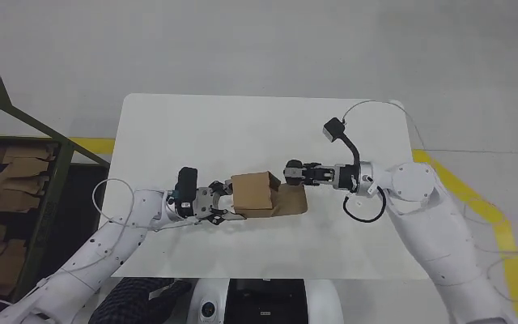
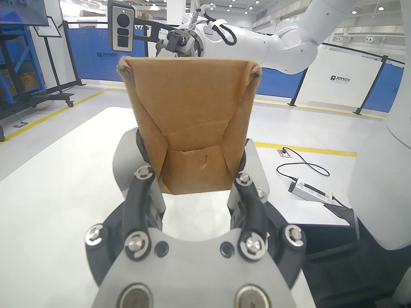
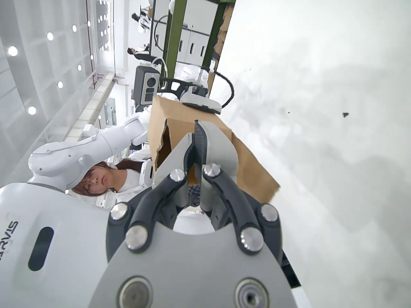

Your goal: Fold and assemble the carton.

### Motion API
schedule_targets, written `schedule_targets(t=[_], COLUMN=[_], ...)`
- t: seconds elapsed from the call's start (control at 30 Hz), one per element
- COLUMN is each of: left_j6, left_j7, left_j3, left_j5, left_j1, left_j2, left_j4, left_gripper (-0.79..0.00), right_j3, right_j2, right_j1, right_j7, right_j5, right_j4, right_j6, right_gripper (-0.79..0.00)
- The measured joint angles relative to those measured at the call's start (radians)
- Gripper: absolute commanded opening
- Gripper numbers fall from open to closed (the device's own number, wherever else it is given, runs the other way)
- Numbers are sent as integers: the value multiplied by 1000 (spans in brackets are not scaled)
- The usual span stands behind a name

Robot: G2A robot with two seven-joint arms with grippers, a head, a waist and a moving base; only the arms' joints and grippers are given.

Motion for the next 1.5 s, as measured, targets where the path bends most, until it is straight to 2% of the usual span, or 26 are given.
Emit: schedule_targets(t=[0.17,0.33,0.53,0.9,1.07,1.5], left_j6=[7,16,24,16,9,17], left_j7=[7,16,24,16,9,17], left_j3=[-3,-14,-22,-7,3,18], left_j5=[-13,-28,-45,-56,-40,4], left_j1=[-3,-3,0,-3,-8,-27], left_j2=[4,9,15,17,16,5], left_j4=[9,13,4,-16,-3,23], left_gripper=[-416,-416,-428,-443,-456,-462], right_j3=[165,239,164,-40,-68,-111], right_j2=[29,41,35,-9,-17,-22], right_j1=[-146,-246,-258,-128,-102,-78], right_j7=[-64,-73,-22,10,30,24], right_j5=[12,35,70,193,230,186], right_j4=[-69,-63,-15,126,143,87], right_j6=[49,115,118,7,-27,2], right_gripper=[-785,-785,-785,-785,-785,-785])
